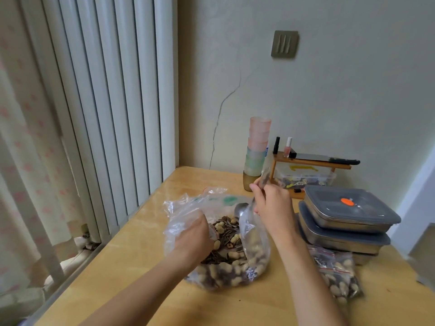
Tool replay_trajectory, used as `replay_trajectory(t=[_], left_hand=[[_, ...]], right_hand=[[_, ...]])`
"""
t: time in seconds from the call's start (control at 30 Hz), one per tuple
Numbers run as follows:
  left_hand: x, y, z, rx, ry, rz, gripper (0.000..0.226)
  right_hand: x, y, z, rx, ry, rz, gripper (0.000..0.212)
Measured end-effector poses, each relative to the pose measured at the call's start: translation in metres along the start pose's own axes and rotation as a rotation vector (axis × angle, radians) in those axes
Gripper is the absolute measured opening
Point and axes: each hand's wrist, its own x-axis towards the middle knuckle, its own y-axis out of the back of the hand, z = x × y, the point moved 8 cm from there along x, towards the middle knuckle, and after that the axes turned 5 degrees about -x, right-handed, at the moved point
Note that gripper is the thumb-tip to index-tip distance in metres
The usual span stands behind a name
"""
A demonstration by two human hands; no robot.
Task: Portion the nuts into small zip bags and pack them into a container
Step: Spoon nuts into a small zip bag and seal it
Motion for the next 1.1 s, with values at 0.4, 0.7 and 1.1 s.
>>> replay_trajectory(t=[0.4, 0.7, 1.1], left_hand=[[-0.009, 0.014, -0.001, 0.057, 0.005, 0.078, 0.035], [-0.009, 0.007, -0.003, 0.053, 0.006, 0.047, 0.026], [-0.011, 0.007, -0.007, 0.100, 0.044, -0.005, 0.021]], right_hand=[[-0.006, -0.017, -0.014, 0.045, 0.095, -0.167, 0.025], [-0.005, -0.015, -0.020, -0.003, 0.105, -0.225, 0.027], [-0.009, -0.018, -0.018, 0.082, 0.026, -0.290, 0.031]])
